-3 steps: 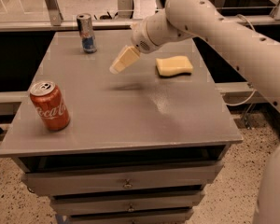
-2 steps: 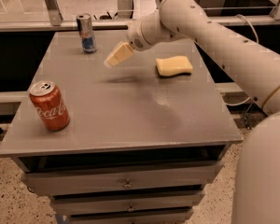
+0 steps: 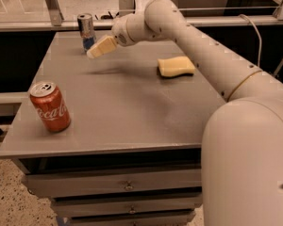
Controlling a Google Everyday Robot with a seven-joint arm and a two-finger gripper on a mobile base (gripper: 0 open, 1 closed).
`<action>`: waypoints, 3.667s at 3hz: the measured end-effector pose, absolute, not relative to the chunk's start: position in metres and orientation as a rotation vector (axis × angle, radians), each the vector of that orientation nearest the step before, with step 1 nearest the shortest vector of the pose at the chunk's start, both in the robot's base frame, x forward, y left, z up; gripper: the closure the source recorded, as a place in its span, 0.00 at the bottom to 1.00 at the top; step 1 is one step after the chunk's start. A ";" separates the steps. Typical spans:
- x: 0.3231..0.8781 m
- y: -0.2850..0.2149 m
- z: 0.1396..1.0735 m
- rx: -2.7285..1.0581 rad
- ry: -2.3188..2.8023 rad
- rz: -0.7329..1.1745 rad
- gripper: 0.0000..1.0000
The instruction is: Knock redbull can over
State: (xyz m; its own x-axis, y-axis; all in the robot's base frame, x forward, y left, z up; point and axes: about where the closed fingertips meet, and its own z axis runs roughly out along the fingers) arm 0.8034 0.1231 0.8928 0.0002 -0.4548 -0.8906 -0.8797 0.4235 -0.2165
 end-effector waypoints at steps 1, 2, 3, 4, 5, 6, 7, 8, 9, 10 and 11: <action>0.817 0.150 0.895 -1.134 1.593 0.590 0.00; 0.824 0.173 0.900 -1.082 1.559 0.665 0.00; 0.831 0.188 0.901 -1.048 1.543 0.672 0.16; 0.835 0.197 0.898 -1.011 1.530 0.664 0.41; 0.836 0.198 0.896 -0.987 1.528 0.653 0.63; 0.832 0.188 0.901 -0.974 1.527 0.652 0.87; 0.819 0.155 0.929 -0.993 1.510 0.637 1.00; 0.793 0.106 0.954 -1.070 1.515 0.619 1.00; 0.764 0.051 0.960 -1.163 1.577 0.596 1.00; 0.727 0.007 0.965 -1.306 1.646 0.535 1.00; 0.704 -0.015 0.963 -1.477 1.705 0.459 1.00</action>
Offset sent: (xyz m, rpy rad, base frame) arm 0.0311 0.0687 0.0171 0.2686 0.0309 0.0294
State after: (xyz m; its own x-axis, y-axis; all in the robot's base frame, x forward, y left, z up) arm 0.7037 -0.0153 0.9630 0.0184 -0.6441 -0.7647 -0.9410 0.2473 -0.2309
